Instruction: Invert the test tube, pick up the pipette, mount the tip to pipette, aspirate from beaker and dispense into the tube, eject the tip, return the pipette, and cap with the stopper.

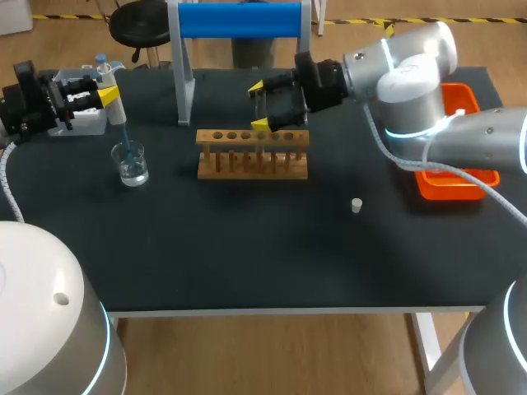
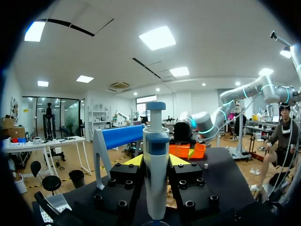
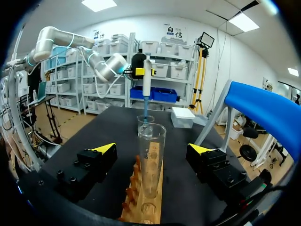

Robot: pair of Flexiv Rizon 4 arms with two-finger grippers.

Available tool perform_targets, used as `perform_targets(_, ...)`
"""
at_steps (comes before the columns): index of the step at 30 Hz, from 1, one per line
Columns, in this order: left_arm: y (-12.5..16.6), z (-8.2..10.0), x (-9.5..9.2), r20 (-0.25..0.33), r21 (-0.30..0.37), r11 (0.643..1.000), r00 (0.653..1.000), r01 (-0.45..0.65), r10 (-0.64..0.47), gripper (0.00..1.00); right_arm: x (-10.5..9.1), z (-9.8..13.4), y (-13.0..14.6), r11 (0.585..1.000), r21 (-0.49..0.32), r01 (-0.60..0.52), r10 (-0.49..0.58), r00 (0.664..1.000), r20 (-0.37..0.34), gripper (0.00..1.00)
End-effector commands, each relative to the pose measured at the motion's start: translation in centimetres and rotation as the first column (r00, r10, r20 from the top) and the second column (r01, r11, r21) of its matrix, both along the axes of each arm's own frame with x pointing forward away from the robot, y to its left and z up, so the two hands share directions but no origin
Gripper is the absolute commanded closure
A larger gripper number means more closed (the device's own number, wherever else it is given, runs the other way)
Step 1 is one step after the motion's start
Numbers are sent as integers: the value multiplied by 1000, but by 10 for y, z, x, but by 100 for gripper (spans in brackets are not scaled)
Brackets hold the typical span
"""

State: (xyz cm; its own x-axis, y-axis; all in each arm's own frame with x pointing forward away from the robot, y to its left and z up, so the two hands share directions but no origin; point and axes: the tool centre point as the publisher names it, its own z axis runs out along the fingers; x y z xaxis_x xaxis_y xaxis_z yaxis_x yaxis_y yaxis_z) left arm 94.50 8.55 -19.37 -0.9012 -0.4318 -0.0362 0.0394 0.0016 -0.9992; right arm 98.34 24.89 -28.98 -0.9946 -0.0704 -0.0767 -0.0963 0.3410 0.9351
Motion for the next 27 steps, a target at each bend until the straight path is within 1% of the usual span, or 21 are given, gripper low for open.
perform_targets(1,1,1,0,-2,1,1000,1000,2,-2,100,0,1,6,1000,-19,20,-20,1000,8,0)
perform_targets(7,1,1,0,-2,1,1000,1000,2,-2,100,0,1,10,998,-45,46,-44,998,35,0)
perform_targets(15,1,1,0,-2,1,1000,1000,2,-2,100,2,0,11,995,-81,61,-57,997,51,0)
perform_targets(27,1,1,0,-2,1,1000,1000,2,-2,100,8,-4,11,991,-107,76,-68,995,75,0)
